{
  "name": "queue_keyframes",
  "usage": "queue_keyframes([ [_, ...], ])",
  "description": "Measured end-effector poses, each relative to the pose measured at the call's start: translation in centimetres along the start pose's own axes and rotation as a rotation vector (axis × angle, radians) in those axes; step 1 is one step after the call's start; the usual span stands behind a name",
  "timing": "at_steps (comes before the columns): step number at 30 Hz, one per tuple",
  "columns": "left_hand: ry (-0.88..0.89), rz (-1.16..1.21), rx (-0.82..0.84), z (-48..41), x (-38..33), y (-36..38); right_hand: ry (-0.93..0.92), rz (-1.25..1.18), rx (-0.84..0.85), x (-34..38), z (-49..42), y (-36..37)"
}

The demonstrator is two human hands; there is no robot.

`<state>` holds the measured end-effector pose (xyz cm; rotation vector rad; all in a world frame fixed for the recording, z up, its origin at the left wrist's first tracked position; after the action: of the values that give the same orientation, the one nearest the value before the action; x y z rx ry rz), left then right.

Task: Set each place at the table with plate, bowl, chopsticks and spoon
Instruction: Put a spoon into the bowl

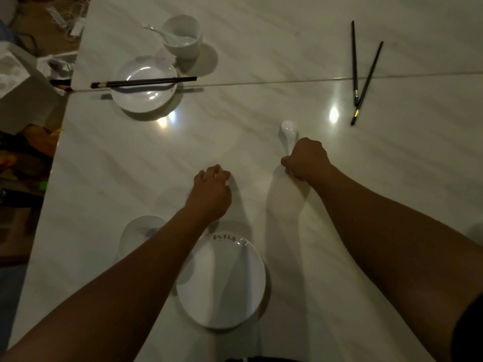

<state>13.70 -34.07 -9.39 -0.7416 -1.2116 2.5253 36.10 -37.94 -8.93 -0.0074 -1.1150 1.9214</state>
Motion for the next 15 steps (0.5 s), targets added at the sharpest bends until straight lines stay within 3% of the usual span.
queue_keyframes([
  [3,-0.005,0.152,0.031,1.3,0.2,0.0,0.030,-0.033,0.008,-0.8,1.6,0.7],
  [8,0.077,0.211,-0.101,7.3,-0.4,-1.5,0.100,-0.688,0.168,-2.9,6.8,5.3],
  [15,0.117,0.279,-0.261,17.9,3.1,-1.3,0.030,-0.899,0.317,-0.9,18.1,12.0],
])
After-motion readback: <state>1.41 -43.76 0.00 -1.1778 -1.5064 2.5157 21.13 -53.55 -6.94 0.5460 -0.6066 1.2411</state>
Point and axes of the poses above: each hand's wrist, its own z-axis away from the middle knuckle, its own y-axis out of the palm, x = y × z, the point moved 10 cm from there along -z, towards the middle knuckle, and after that the axes turned 11 degrees about x, right-handed, at the moved point
